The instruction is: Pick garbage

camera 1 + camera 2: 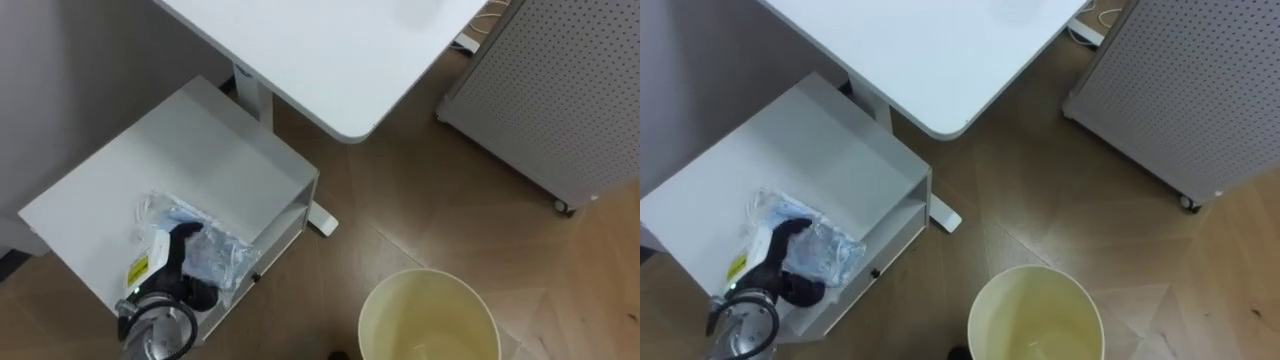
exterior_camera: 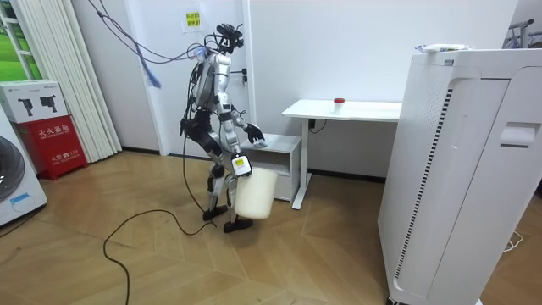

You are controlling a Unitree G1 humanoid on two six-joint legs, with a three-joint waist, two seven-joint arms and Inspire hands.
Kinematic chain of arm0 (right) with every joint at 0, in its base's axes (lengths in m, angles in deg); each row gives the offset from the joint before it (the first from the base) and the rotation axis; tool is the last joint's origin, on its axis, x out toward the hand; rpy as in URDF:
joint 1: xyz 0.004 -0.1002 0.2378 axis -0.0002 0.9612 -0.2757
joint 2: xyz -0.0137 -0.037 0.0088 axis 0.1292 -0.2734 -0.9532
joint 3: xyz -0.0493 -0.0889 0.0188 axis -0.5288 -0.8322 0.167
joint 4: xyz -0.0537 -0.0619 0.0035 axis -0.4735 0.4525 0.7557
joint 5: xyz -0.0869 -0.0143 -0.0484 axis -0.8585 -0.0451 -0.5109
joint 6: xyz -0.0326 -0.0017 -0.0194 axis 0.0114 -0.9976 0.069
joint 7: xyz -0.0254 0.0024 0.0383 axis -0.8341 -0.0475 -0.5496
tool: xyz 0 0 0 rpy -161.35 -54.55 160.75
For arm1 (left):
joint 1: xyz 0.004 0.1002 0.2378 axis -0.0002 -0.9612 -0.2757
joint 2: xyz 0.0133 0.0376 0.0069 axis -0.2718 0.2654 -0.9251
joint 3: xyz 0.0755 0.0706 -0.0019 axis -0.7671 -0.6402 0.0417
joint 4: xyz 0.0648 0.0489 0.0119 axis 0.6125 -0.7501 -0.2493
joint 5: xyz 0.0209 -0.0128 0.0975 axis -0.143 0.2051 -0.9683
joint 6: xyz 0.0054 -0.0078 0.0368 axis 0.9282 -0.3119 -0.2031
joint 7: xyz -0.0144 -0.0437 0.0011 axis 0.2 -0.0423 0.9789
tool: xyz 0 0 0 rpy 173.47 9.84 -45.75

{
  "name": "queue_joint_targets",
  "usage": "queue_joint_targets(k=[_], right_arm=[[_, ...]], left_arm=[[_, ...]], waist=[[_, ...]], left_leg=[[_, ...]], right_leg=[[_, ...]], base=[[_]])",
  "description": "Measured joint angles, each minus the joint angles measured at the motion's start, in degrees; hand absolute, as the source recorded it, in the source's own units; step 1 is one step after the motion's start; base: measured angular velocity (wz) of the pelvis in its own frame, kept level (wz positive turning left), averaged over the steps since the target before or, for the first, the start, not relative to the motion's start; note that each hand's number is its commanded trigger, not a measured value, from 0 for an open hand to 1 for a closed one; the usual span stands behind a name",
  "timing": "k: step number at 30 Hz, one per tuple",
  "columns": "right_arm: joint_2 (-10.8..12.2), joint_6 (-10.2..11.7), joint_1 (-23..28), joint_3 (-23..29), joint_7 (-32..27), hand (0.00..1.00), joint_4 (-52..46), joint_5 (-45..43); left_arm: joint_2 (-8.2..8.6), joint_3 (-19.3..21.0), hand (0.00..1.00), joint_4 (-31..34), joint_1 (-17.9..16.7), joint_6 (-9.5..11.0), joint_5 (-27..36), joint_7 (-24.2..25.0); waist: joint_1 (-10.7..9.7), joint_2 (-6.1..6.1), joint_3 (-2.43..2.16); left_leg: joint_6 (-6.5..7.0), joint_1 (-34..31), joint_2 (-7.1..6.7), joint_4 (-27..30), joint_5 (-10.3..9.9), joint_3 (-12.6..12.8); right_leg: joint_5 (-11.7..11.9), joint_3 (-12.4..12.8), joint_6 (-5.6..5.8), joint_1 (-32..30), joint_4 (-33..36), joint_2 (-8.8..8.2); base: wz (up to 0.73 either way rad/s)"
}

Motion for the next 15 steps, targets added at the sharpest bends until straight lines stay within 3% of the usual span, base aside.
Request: queue_joint_targets(k=[10,15], right_arm=[[0.34,-0.15,-0.14,-0.03,-0.51,1.0,0.1,-0.13],[1.67,1.49,-0.1,-0.01,-1.71,1.0,0.22,-0.74]], left_arm=[[1.05,1.29,1.0,-0.08,-0.4,-1.08,2.34,1.78],[2.13,1.28,1.0,0.29,-1.94,0.24,4.56,2.31]], waist=[[0.38,-0.16,-0.15],[0.31,-0.1,-0.18]], left_leg=[[-0.13,0.74,0.08,-1.15,0.12,0.44],[0.01,0.8,0.07,-1.58,0.27,0.84]], right_leg=[[0.2,-0.01,-0.02,0.59,-1.21,0.09],[0.61,0.19,0.15,0.7,-1.89,0.08]], base=[[-0.01],[-0.02]])
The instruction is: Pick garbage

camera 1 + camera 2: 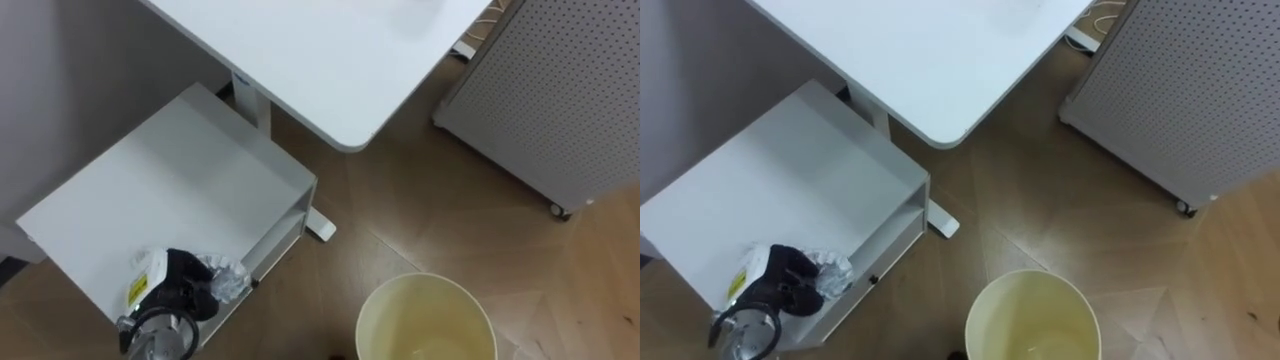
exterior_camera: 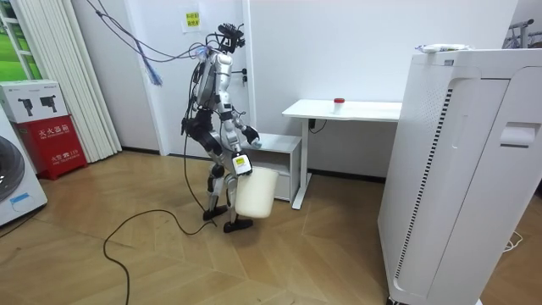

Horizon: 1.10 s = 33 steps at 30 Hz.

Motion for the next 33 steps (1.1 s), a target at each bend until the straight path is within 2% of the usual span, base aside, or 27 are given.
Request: queue_joint_targets(k=[3,6,9,10,13,15,17,20,24,25,26,33], right_arm=[[0.83,0.89,0.01,0.0,-0.11,1.0,-0.63,0.0],[1.85,2.58,0.0,-0.01,0.81,1.0,-0.96,-0.68],[2.73,2.94,-0.05,-0.73,1.89,1.0,-1.12,-0.78],[3.33,3.54,-0.04,-1.1,1.86,1.0,-1.17,-1.38],[4.38,5.11,-0.16,-2.37,2.3,1.0,-1.37,-2.58],[4.55,5.06,-0.6,-4.18,3.02,1.0,-1.36,-2.5],[4.6,5.19,-0.85,-5.3,3.7,1.0,-1.39,-2.51],[4.61,5.17,-1.06,-7.22,4.23,1.0,-1.38,-2.5],[4.62,5.74,-1.06,-8.9,4.46,1.0,-1.74,-2.51],[4.64,5.74,-1.07,-8.91,4.78,1.0,-1.8,-2.52],[4.65,5.74,-1.07,-8.91,4.94,1.0,-1.8,-2.52],[4.78,5.65,-1.02,-8.86,5.44,1.0,-2.11,-2.49]], left_arm=[[1.58,-0.05,1.0,0.89,-1.01,0.76,3.01,1.95],[3.3,-0.78,1.0,3.84,-3.49,1.03,6.26,5.08],[5.94,-3.56,1.0,5.76,-5.04,1.02,7.76,8.98],[7.34,-4.75,1.0,6.45,-5.77,1.02,7.69,10.5],[9.95,-8.14,1.0,7.77,-7.67,1.05,7.61,13.95],[10.93,-10.36,1.0,7.77,-7.93,1.03,7.65,16.07],[11.45,-12.33,1.0,8.04,-7.94,1.03,7.64,17.94],[11.7,-15.07,1.0,8.32,-8.46,1.03,7.67,21.24],[11.81,-16.46,1.0,10.88,-10.14,0.98,7.63,23.13],[11.89,-16.64,0.73,11.49,-10.49,0.98,7.56,23.95],[11.89,-16.65,0.0,11.85,-10.69,0.98,7.52,24.29],[11.85,-16.51,0.0,12.7,-11.52,0.99,5.15,25.1]], waist=[[0.27,0.01,-0.01],[0.4,0.06,-0.04],[1.12,0.17,-0.16],[1.43,0.15,-0.18],[1.58,-0.02,-0.31],[1.54,-0.15,-0.41],[1.5,-0.14,-0.52],[1.5,-0.15,-1.53],[1.64,-0.14,-1.66],[1.71,-0.14,-1.66],[1.73,-0.14,-1.66],[1.9,-0.2,-1.61]], left_leg=[[0.07,0.04,-0.04,0.08,0.04,0.06],[0.09,0.72,-0.11,-0.31,0.06,-0.06],[0.11,1.03,-0.14,-0.6,0.18,-0.06],[0.11,1.14,-0.19,-0.65,0.18,-0.05],[0.07,1.21,-0.22,-0.96,0.21,0.06],[0.06,1.15,-0.19,-0.97,0.21,0.15],[0.06,1.07,-0.16,-0.98,0.21,0.16],[0.06,0.92,-0.14,-1.11,0.21,0.21],[0.15,1.07,-0.18,-1.24,0.27,0.48],[0.17,1.13,-0.18,-1.24,0.28,0.61],[0.18,1.18,-0.17,-1.25,0.29,0.7],[0.24,1.58,-0.05,-1.56,0.33,1.41]], right_leg=[[0.03,-0.01,0.05,0.05,0.03,-0.08],[0.03,-0.21,0.05,0.75,-0.26,-0.15],[0.09,-0.43,0.08,1.09,-0.55,-0.2],[0.09,-0.22,0.08,1.09,-0.52,-0.17],[0.09,-0.13,0.08,1.02,-0.62,-0.14],[0.09,-0.13,0.08,0.91,-0.65,-0.12],[0.11,-0.12,0.09,0.91,-0.83,-0.07],[0.19,-0.08,0.11,0.78,-1.07,-0.02],[0.3,0.14,0.21,0.8,-1.16,-0.03],[0.34,0.2,0.23,0.8,-1.17,-0.02],[0.36,0.24,0.23,0.8,-1.17,-0.02],[0.75,0.54,0.2,0.82,-1.81,0.12]], base=[[0.0],[0.03],[0.01],[0.0],[-0.01],[0.0],[0.0],[0.0],[0.0],[-0.03],[-0.05],[-0.05]])
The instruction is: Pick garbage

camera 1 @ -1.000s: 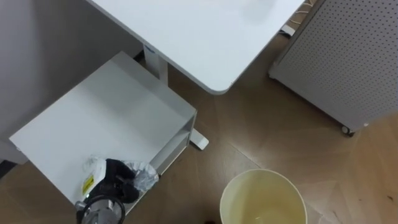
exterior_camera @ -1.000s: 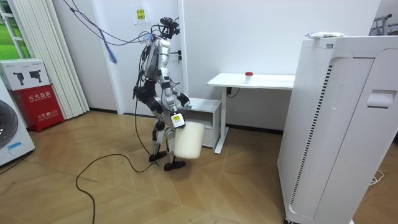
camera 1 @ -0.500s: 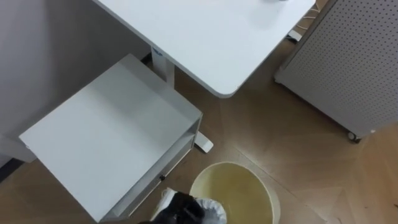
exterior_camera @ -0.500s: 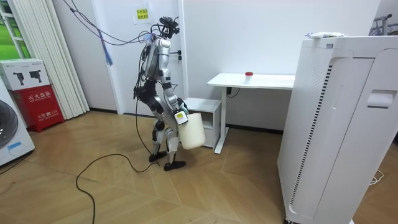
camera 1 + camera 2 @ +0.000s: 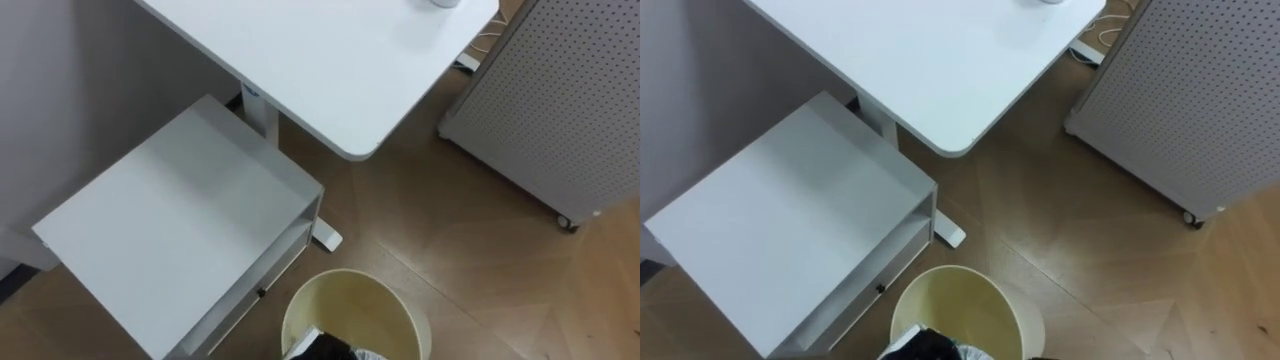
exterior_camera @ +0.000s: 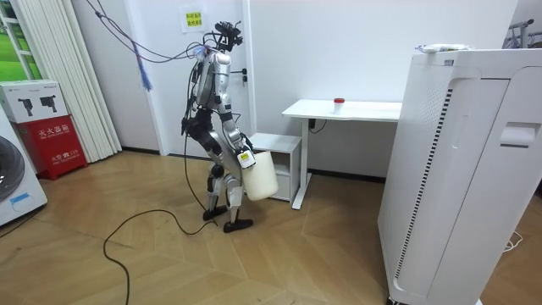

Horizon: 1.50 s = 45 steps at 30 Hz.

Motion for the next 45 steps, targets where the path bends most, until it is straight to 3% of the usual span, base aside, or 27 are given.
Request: queue_joint_targets(k=[6,11,23,27,31,35,38,39,41,43,45], right_arm=[[0.65,-0.01,0.01,0.16,0.23,1.0,-0.09,-0.04],[0.8,-0.13,0.15,0.15,1.13,1.0,-0.25,-0.04],[0.2,0.72,1.09,1.97,2.12,1.0,-0.28,-0.58],[-0.66,0.71,1.73,2.52,3.98,1.0,0.17,-0.81],[-0.97,0.92,2.39,4.58,5.72,1.0,2.06,-1.48],[-1.2,0.84,3.26,6.07,7.28,1.0,3.35,-0.55],[-2.11,0.81,4.77,7.56,8.21,1.0,3.58,-0.01],[-2.29,0.74,5.17,8.63,8.21,1.0,3.84,-0.22],[-2.65,0.71,5.08,9.15,8.3,1.0,3.76,-2.08],[-2.72,0.56,4.9,9.2,8.7,1.0,3.51,-4.22],[-2.71,0.47,5.33,10.37,8.76,1.0,3.51,-4.93]], left_arm=[[-0.28,0.15,0.0,-0.01,-0.42,0.01,-3.66,0.05],[-1.78,0.19,0.0,-0.05,-0.69,0.02,-7.95,-0.84],[-2.17,0.91,0.0,-0.05,-1.21,0.23,-9.37,-3.1],[-3.61,1.54,0.0,0.13,-1.79,0.91,-9.43,-3.2],[-5.48,1.87,0.0,6.13,-4.92,1.03,-10.01,-3.3],[-5.69,2.31,0.0,9.02,-5.42,1.3,-10.48,-3.21],[-5.77,3.01,0.0,11.34,-6.3,1.32,-11.58,-2.79],[-5.87,3.62,0.0,12.92,-7.03,1.34,-12.88,-2.77],[-6.08,5.17,0.0,15.85,-8.69,1.44,-12.53,-2.76],[-6.42,6.58,0.0,17.45,-9.1,2.25,-11.83,-2.73],[-6.58,7.96,0.0,18.93,-9.16,2.64,-11.85,-2.71]], waist=[[-0.02,-0.04,0.05],[-0.09,0.02,0.11],[1.28,0.83,0.42],[1.45,1.23,0.58],[1.38,2.16,0.48],[1.05,2.25,0.44],[1.07,2.2,0.36],[1.26,2.07,0.24],[2.04,1.77,0.04],[2.53,1.26,-0.32],[2.18,1.29,-0.63]], left_leg=[[0.0,-0.11,0.12,-0.05,0.01,0.08],[0.01,-0.12,0.12,-0.16,0.01,0.06],[0.0,0.74,-0.01,-0.69,0.02,0.09],[0.0,3.61,-0.23,-1.82,0.02,0.25],[-0.15,7.1,-0.17,-2.86,-0.02,0.45],[-0.75,10.8,-0.07,-2.57,-0.52,0.43],[-1.31,14.45,-0.15,-1.54,-2.04,0.44],[-1.54,15.89,-0.69,-1.62,-2.35,0.2],[-2.05,17.66,-1.45,-1.74,-2.76,-2.42],[-2.15,19.72,-3.28,-2.92,-2.85,-7.61],[-2.55,21.49,-3.6,-4.62,-3.21,-9.44]], right_leg=[[0.05,0.03,-0.01,-0.01,0.12,0.49],[0.06,0.07,0.02,-0.01,-0.05,0.5],[0.08,-0.75,-0.04,0.66,-0.03,-0.18],[-0.22,-0.68,0.05,3.11,-0.42,-0.27],[-0.68,-0.69,0.09,6.38,-1.02,-0.17],[-1.9,-0.76,-0.04,9.59,-0.32,0.12],[-3.87,1.07,0.02,11.94,1.7,0.85],[-4.26,2.91,0.25,12.59,1.98,1.71],[-3.97,6.31,0.33,13.1,1.95,3.29],[-2.93,10.82,0.62,13.65,1.49,5.16],[-2.25,12.38,1.33,15.1,-0.08,6.49]], base=[[0.0],[0.0],[0.0],[0.0],[0.0],[-0.01],[-0.2],[-0.6],[-0.95],[-1.1],[-0.7]])
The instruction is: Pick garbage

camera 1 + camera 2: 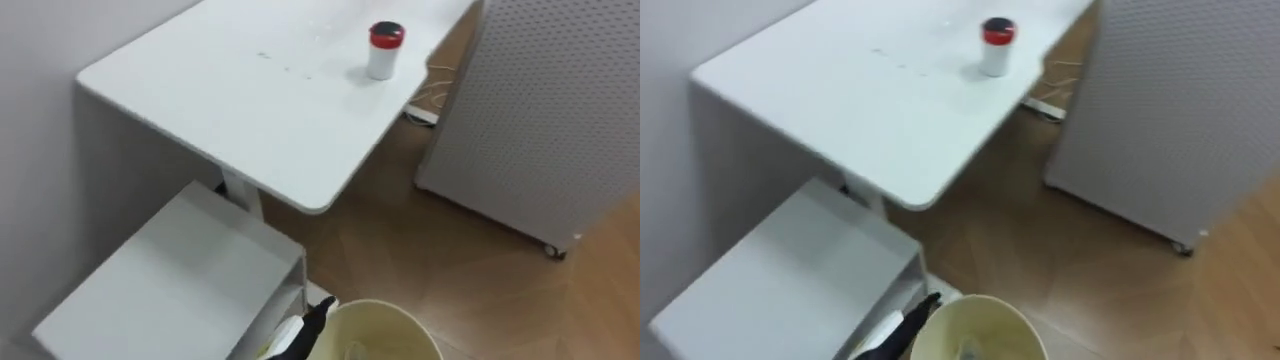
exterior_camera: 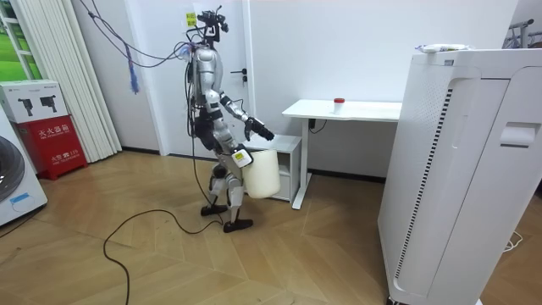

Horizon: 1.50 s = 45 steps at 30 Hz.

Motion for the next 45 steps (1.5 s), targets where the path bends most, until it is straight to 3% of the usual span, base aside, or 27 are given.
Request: queue_joint_targets(k=[3,4,7,13,20,24,25,26,27,28,29,30,31,33,34,36,45], right_arm=[[-0.01,-0.93,1.87,2.18,0.5,1.0,-0.07,-0.12],[-0.02,-1.16,2.81,2.82,0.49,1.0,-0.07,-0.08],[-0.28,-1.22,4.11,5.41,0.17,1.0,-0.08,-0.03],[-0.25,-1.18,5.08,5.4,-0.61,1.0,-0.14,-1.71],[-0.18,-1.14,5.39,5.63,-0.44,1.0,-0.03,-2.46],[-0.16,-1.14,5.41,5.41,0.68,1.0,-0.03,-2.5],[-0.14,-1.14,4.97,5.46,1.46,1.0,-0.02,-2.51],[-0.08,-1.15,4.92,5.53,1.84,1.0,0.03,-2.59],[-0.04,-1.2,5.27,5.68,2.25,1.0,0.41,-2.65],[-0.09,-1.26,5.61,6.46,2.07,1.0,0.67,-2.87],[-0.14,-1.26,5.64,6.97,1.86,1.0,1.03,-2.9],[-0.32,-1.19,5.65,7.61,1.61,1.0,1.79,-3.29],[-0.33,-1.19,5.6,7.58,1.33,1.0,2.17,-3.68],[-0.3,-1.22,5.47,7.41,1.0,1.0,2.31,-3.79],[-0.02,-1.22,5.41,6.84,1.07,1.0,2.05,-3.82],[0.22,-1.27,5.36,5.87,1.2,1.0,1.77,-4.29],[0.39,-1.96,5.46,5.72,1.77,1.0,1.77,-6.5]], left_arm=[[-0.51,1.94,0.0,4.34,-1.01,1.13,-0.13,-0.26],[-1.06,1.98,0.0,6.16,-1.48,1.56,-0.13,-0.53],[-2.61,1.97,0.0,13.19,-2.93,1.65,-0.14,-0.7],[-5.93,2.24,0.0,22.69,-5.15,3.08,-0.15,-2.83],[-6.32,2.32,0.0,24.47,-6.16,3.75,-0.41,-2.97],[-6.19,5.41,0.0,24.98,-6.97,3.9,-0.24,-3.06],[-6.11,7.23,0.0,25.6,-6.98,4.11,-0.23,-3.17],[-6.13,8.21,0.0,26.22,-7.01,4.21,-0.32,-3.23],[-5.9,9.32,0.0,26.87,-6.98,4.52,-0.22,-3.97],[-5.47,9.64,0.0,28.1,-7.05,4.55,-0.07,-4.51],[-5.26,9.63,0.0,28.78,-7.08,4.61,-0.04,-4.71],[-4.93,9.62,0.0,29.85,-7.17,4.9,-0.08,-4.92],[-4.93,9.69,0.0,30.72,-7.17,5.01,-0.11,-4.98],[-4.93,9.94,0.0,31.92,-7.46,5.04,-0.11,-5.05],[-4.92,10.47,0.0,32.54,-8.04,5.03,-0.11,-5.18],[-4.99,11.04,0.0,33.13,-9.02,5.04,-0.11,-5.53],[-5.38,11.06,0.0,33.14,-10.81,5.03,-0.49,-8.61]], waist=[[0.05,-0.26,-0.54],[0.08,-0.09,-1.04],[0.17,0.29,-1.43],[0.34,0.86,-1.54],[0.17,0.58,-1.44],[0.67,0.0,-1.48],[1.45,-0.26,-1.5],[2.37,-0.41,-1.42],[3.38,-0.18,-1.24],[3.82,-0.07,-1.2],[3.97,-0.07,-1.22],[4.69,-0.19,-1.25],[5.04,-0.7,-1.28],[5.85,-0.58,-1.21],[6.12,-0.57,-1.25],[6.01,-0.7,-1.31],[5.07,-1.01,-1.35]], left_leg=[[0.16,3.71,0.25,-2.66,-0.06,0.79],[0.21,4.88,0.63,-3.44,-0.02,1.14],[0.43,7.23,0.69,-5.71,0.51,1.49],[0.76,13.69,0.51,-11.32,1.57,2.34],[1.5,15.8,-0.06,-13.09,1.98,4.76],[2.12,15.75,-0.25,-13.47,2.32,9.61],[2.38,15.92,0.3,-14.31,2.47,12.93],[2.57,16.11,0.89,-15.19,2.47,14.97],[2.86,16.97,1.85,-16.05,2.29,18.77],[2.82,17.83,2.12,-17.01,2.29,21.2],[2.76,18.09,2.11,-17.29,2.31,22.38],[2.66,18.49,1.69,-17.34,2.26,23.31],[2.6,18.53,1.06,-16.74,2.23,23.27],[2.6,17.98,0.71,-16.03,2.25,20.77],[2.61,17.85,0.64,-15.65,2.26,17.96],[2.62,17.89,0.62,-15.34,2.26,15.43],[2.57,19.72,1.06,-15.54,2.32,13.16]], right_leg=[[2.06,1.33,-0.4,3.11,-2.7,1.05],[2.66,1.32,-0.51,4.44,-4.07,1.3],[3.5,1.45,-0.5,6.59,-6.17,1.39],[3.6,2.63,-0.31,11.21,-9.03,1.8],[4.38,4.51,0.63,12.23,-10.92,1.92],[8.09,4.19,0.86,12.07,-14.67,1.96],[10.12,2.12,0.23,12.03,-16.68,2.06],[10.61,-0.5,-0.5,11.96,-17.01,1.99],[7.14,-8.08,-2.58,11.96,-12.72,0.98],[1.9,-13.4,-2.63,13.02,-7.4,-0.66],[-0.1,-15.17,-2.29,13.59,-5.39,-1.78],[-2.54,-16.62,-1.2,14.71,-3.57,-3.65],[-3.11,-16.24,-1.12,15.05,-4.76,-3.95],[-2.96,-15.78,-1.37,15.45,-7.08,-3.72],[-2.52,-15.42,-1.49,15.89,-7.77,-3.38],[-2.03,-15.56,-1.56,16.54,-8.39,-3.07],[-1.08,-16.67,-1.39,20.46,-11.95,-2.4]], base=[[-0.47],[-0.27],[-0.08],[-0.13],[-0.22],[-0.7],[-0.8],[-0.95],[-0.61],[-0.39],[-0.13],[-0.12],[-0.15],[-0.19],[-0.22],[-0.11],[0.07]])
